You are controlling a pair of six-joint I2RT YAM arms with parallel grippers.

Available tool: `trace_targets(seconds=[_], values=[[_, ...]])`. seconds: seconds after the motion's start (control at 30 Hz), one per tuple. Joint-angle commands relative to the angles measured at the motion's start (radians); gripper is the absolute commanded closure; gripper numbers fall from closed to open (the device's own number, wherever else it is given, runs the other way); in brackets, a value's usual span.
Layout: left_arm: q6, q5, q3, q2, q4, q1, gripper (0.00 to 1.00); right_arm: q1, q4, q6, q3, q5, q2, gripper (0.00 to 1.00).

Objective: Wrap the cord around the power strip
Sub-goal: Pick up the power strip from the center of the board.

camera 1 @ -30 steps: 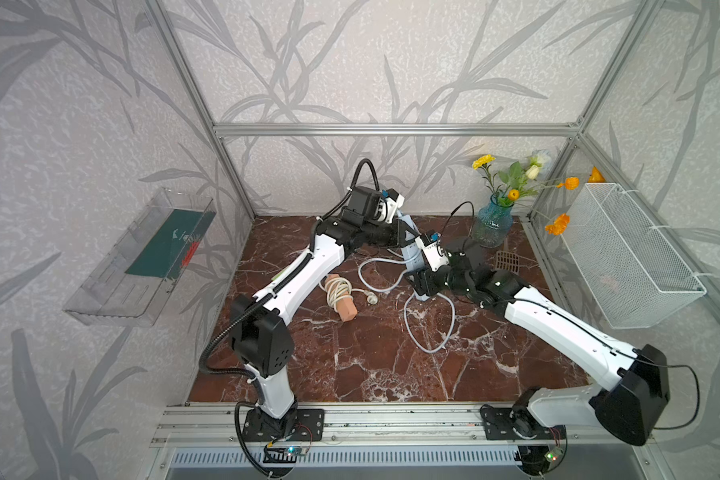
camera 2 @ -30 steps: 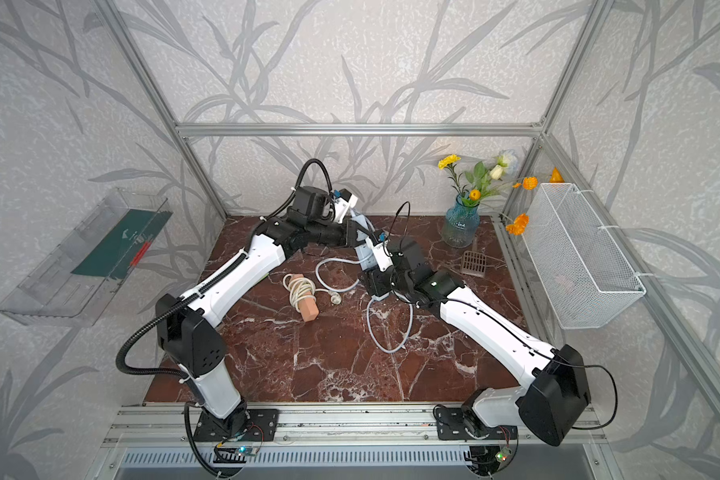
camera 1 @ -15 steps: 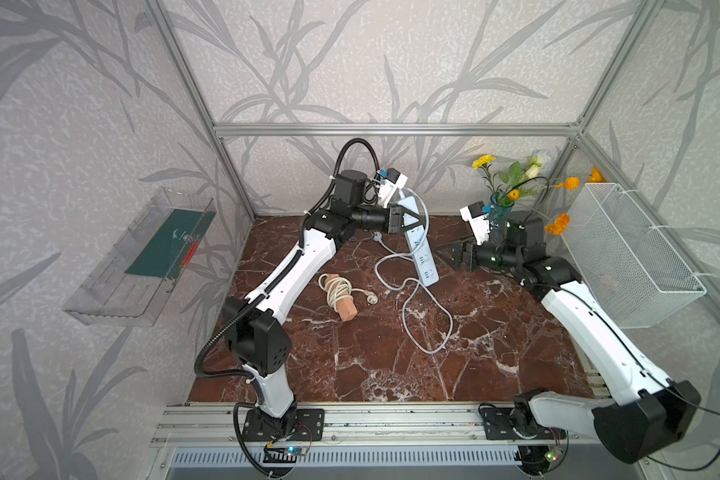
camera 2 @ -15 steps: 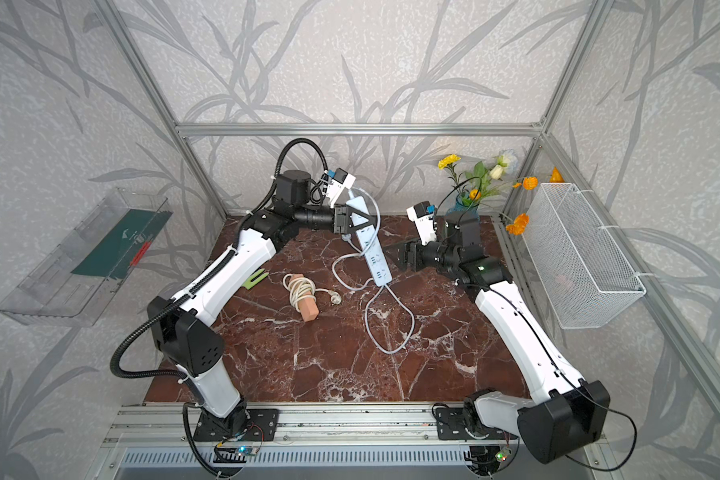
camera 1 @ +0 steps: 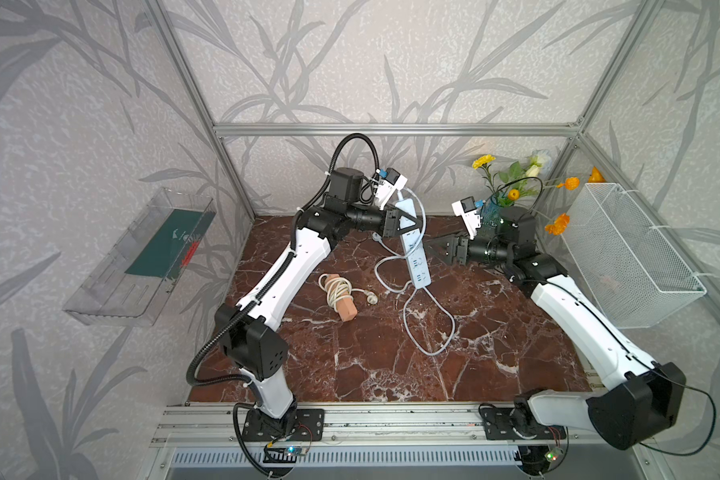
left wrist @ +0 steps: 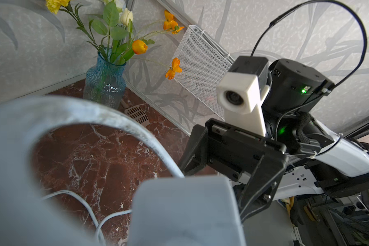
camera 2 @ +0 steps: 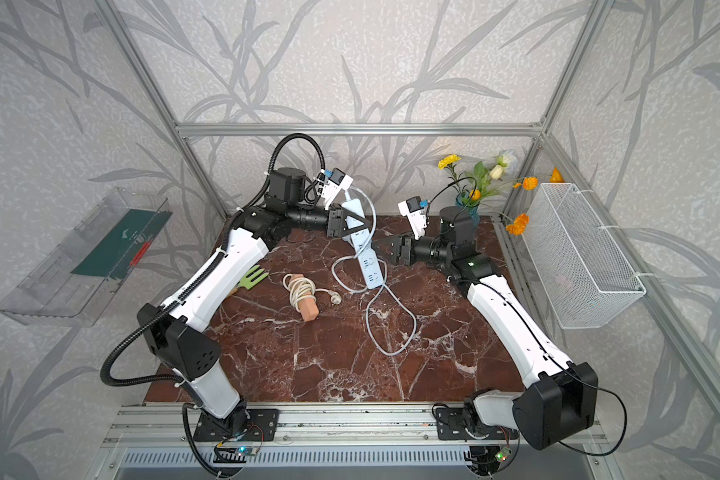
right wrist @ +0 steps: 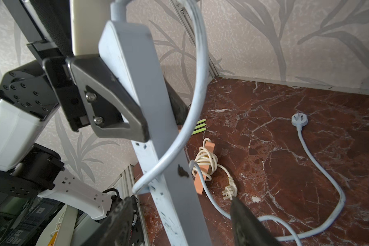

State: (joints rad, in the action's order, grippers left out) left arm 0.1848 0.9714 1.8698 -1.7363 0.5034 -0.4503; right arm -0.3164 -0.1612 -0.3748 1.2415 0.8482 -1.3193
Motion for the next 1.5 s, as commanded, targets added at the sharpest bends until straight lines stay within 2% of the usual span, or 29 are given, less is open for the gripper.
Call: trace_targets(seconds=[0.0,0.07,0.13,0.27,0.33,0.4,0.53,0.57,0.63,0.7,0.73,0.8,0.9,0.97,1.03,1.2,1.27,1.37,1.4,1.47], values=[[-0.073,0.029,0.059,0.049,0.029,-0.002,0.97,-0.028,-0.089,0.077,0.046,0.039,0.002,0.29],[-0.047,0.062,0.067,0.050,0.010,-0.005,0.97,-0.039,-0.165,0.144,0.046,0.000,-0.019,0.31],[-0.052,0.083,0.081,0.049,0.023,-0.009,0.97,-0.044,-0.143,0.155,0.018,0.006,-0.030,0.33],[-0.023,0.159,0.094,0.048,0.003,-0.018,0.97,-0.066,-0.075,0.156,0.001,0.076,-0.081,0.39],[-0.022,0.180,0.115,0.044,0.012,-0.026,0.97,-0.080,-0.036,0.146,0.004,0.104,-0.110,0.46],[-0.037,0.172,0.146,0.037,0.036,-0.039,0.96,-0.086,0.091,0.084,-0.026,0.130,-0.128,0.59],[-0.072,0.132,0.188,0.035,0.090,-0.047,0.93,-0.085,0.466,-0.125,-0.113,0.168,-0.142,0.76],[-0.076,0.122,0.192,0.037,0.095,-0.046,0.90,-0.085,0.549,-0.164,-0.125,0.165,-0.147,0.80],[-0.075,0.096,0.193,0.046,0.101,-0.045,0.73,-0.087,0.674,-0.212,-0.145,0.128,-0.157,0.86],[-0.077,0.078,0.187,0.055,0.105,-0.043,0.52,-0.091,0.793,-0.218,-0.177,0.033,-0.168,0.93],[-0.079,0.064,0.181,0.065,0.110,-0.040,0.48,-0.098,0.861,-0.206,-0.197,-0.030,-0.176,0.93],[-0.087,0.036,0.139,0.099,0.103,-0.015,0.41,-0.125,1.047,-0.148,-0.231,-0.180,-0.208,0.95],[-0.019,-0.004,0.057,0.158,0.023,0.050,0.30,-0.151,1.220,-0.071,-0.209,-0.366,-0.303,0.98],[-0.015,-0.026,0.014,0.206,0.009,0.095,0.29,-0.148,1.320,-0.032,-0.192,-0.476,-0.367,0.99],[-0.034,-0.070,-0.036,0.253,0.010,0.141,0.29,-0.151,1.372,0.096,-0.159,-0.508,-0.425,1.00],[-0.089,-0.221,-0.104,0.300,0.035,0.230,0.29,-0.160,1.028,0.588,-0.060,-0.574,-0.379,1.00],[-0.097,-0.242,-0.119,0.303,0.020,0.241,0.29,-0.158,0.917,0.725,-0.040,-0.636,-0.334,1.00],[-0.095,-0.300,-0.178,0.311,-0.052,0.245,0.30,-0.182,0.726,1.016,-0.007,-0.726,-0.308,1.00],[-0.100,-0.323,-0.201,0.311,-0.079,0.244,0.30,-0.187,0.746,1.032,-0.011,-0.768,-0.307,1.00],[-0.105,-0.372,-0.263,0.318,-0.155,0.246,0.30,-0.159,0.824,0.907,-0.033,-0.718,-0.288,1.00]])
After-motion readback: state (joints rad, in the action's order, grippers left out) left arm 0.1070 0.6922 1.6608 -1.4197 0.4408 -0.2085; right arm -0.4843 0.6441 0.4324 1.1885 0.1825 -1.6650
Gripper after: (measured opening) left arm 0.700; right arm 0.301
